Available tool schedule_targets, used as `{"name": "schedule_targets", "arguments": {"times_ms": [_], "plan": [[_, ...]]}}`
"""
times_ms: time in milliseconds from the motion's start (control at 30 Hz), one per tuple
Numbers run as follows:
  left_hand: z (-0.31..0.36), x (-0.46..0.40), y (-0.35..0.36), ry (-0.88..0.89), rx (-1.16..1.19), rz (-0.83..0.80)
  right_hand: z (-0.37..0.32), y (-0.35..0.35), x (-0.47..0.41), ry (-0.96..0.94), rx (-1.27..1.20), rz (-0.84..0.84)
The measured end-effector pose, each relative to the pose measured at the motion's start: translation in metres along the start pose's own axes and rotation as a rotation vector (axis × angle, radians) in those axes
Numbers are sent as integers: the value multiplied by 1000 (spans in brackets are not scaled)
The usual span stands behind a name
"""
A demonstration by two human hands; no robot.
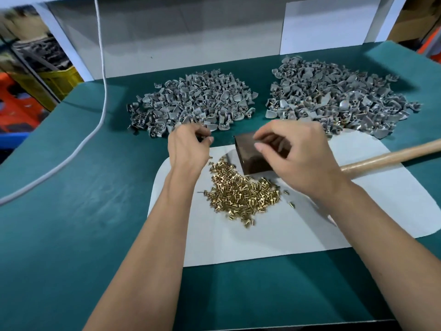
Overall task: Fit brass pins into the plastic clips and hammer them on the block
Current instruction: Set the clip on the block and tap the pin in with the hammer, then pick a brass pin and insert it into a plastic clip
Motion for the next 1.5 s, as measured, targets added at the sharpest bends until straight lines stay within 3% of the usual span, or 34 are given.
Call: {"name": "schedule_targets", "arguments": {"times_ms": [133,233,500,733,833,1067,1333,1500], "plan": [[-3,-3,-2,-28,32,-25,-39,36,0,-263,-85,-289],[-2,-4,-4,-39,66,-16,-52,55,3,-336,-45,-434],[-2,-5,-23,-107,336,109,-66,95,-6,-346,232,-645],[-3,-4,-20,-152,384,98,-65,93,-7,-367,166,-687],[-2,-2,-19,-133,439,76,-70,86,-5,-399,82,-624],[25,14,-7,28,684,-120,-49,35,-11,-241,-39,-151],[42,28,2,114,727,-249,-14,11,-6,-84,-91,64],[44,32,8,127,709,-347,4,11,-2,104,-252,158]]}}
Point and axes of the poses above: each hand's wrist, its own x-axis away from the middle knuckle, its own y-axis out of the palm, z = x × y, the point moved 6 cm from there along -x, towards the middle knuckle, and after that the axes turned 13 degrees about -y, right-handed, at the moved point
